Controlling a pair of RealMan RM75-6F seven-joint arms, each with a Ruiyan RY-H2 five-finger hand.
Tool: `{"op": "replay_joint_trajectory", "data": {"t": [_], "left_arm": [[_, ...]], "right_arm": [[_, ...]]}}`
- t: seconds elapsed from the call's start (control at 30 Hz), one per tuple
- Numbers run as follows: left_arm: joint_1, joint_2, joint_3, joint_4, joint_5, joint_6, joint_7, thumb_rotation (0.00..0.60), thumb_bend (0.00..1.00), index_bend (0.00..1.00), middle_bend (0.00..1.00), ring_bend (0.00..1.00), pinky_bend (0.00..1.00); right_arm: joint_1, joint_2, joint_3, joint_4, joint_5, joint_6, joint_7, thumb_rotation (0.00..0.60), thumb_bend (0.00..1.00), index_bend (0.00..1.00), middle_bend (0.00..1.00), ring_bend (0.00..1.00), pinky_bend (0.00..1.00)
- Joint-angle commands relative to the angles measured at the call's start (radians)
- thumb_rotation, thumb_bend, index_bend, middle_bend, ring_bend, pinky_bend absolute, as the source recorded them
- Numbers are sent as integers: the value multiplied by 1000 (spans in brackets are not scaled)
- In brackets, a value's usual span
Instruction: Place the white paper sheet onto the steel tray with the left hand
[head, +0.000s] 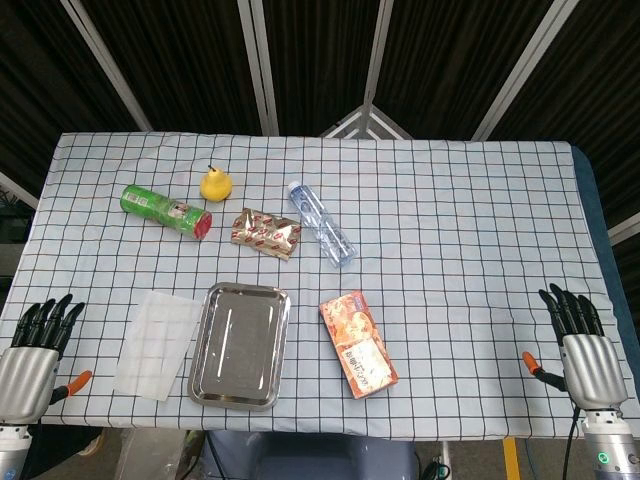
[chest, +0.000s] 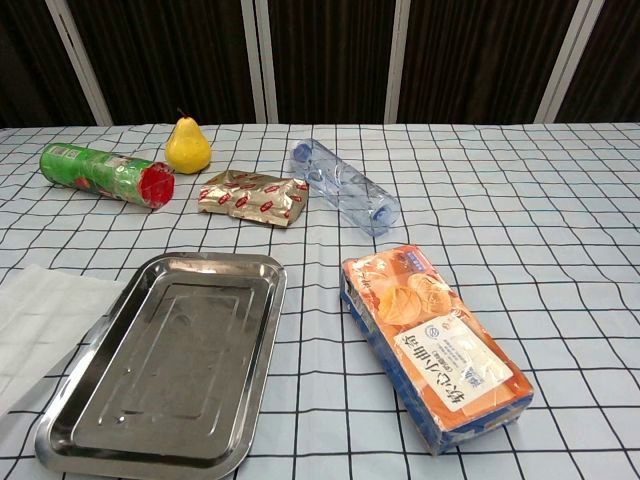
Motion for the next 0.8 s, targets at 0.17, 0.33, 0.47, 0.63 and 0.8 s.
{"op": "replay_joint_trajectory", "data": {"t": [0.17, 0.33, 0.47, 0.63, 0.8], "left_arm": [[-2, 2, 4, 4, 3, -7, 6, 600, 49, 0, 0, 0, 0], [-13, 13, 19, 19, 18, -35, 21, 600, 61, 8, 0, 0, 0], [-69, 89, 78, 26, 49, -177, 19, 600, 70, 122, 0, 0, 0], [-138, 153, 108, 72, 90, -293, 37, 600, 88, 262, 0, 0, 0], [-187, 155, 136, 119, 149, -359, 48, 600, 123, 335, 0, 0, 0]], "right_arm": [[-1, 0, 0, -1, 0, 1, -1, 600, 313, 0, 0, 0, 0], [-3, 0, 0, -1, -1, 5, -1, 600, 314, 0, 0, 0, 0], [-1, -2, 3, 1, 5, 3, -6, 600, 313, 0, 0, 0, 0], [1, -3, 6, 1, 12, -2, -8, 600, 313, 0, 0, 0, 0], [0, -6, 6, -2, 4, 5, -8, 600, 313, 0, 0, 0, 0]]}}
